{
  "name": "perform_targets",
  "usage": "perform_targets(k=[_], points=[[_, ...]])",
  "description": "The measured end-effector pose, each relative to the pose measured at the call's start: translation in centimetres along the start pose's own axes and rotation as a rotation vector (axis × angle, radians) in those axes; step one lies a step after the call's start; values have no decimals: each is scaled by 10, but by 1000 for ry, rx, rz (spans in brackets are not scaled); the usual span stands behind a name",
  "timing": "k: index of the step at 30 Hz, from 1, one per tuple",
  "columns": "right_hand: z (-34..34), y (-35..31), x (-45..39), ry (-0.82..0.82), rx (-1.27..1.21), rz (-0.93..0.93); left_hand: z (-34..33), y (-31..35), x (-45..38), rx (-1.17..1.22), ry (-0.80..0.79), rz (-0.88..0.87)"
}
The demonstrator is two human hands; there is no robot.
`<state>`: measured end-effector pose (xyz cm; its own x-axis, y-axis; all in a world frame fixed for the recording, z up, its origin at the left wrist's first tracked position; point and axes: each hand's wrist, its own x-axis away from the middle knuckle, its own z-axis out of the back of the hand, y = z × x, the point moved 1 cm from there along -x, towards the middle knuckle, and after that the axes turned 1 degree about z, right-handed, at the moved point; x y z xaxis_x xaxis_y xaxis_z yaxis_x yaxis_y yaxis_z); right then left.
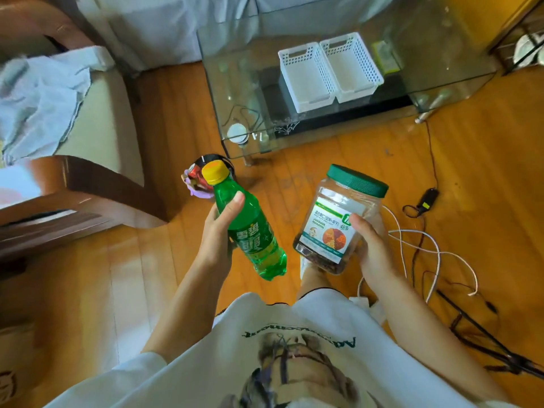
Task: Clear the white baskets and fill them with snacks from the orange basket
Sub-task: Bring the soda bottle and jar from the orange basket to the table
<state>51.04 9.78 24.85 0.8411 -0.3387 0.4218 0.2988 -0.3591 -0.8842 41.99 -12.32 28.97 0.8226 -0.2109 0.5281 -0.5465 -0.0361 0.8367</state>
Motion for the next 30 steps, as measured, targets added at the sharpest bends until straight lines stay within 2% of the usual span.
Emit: perform_targets(k=[9,13,20,24,30], points=[[14,-96,-155,-110,91,-7,-66,78,-108,102,76,-99],[6,-116,-205,-157,111,-29,-74,97,-139,204,155,-50],[-25,-138,-296,-194,143,-57,-68,135,-221,231,250,-10],[-55,-153,-359,-195,157,-80,-54,166,-287,197,251,52],[-111,-183,-460,-123,213,-136,-25,224,-393,161,265,12]])
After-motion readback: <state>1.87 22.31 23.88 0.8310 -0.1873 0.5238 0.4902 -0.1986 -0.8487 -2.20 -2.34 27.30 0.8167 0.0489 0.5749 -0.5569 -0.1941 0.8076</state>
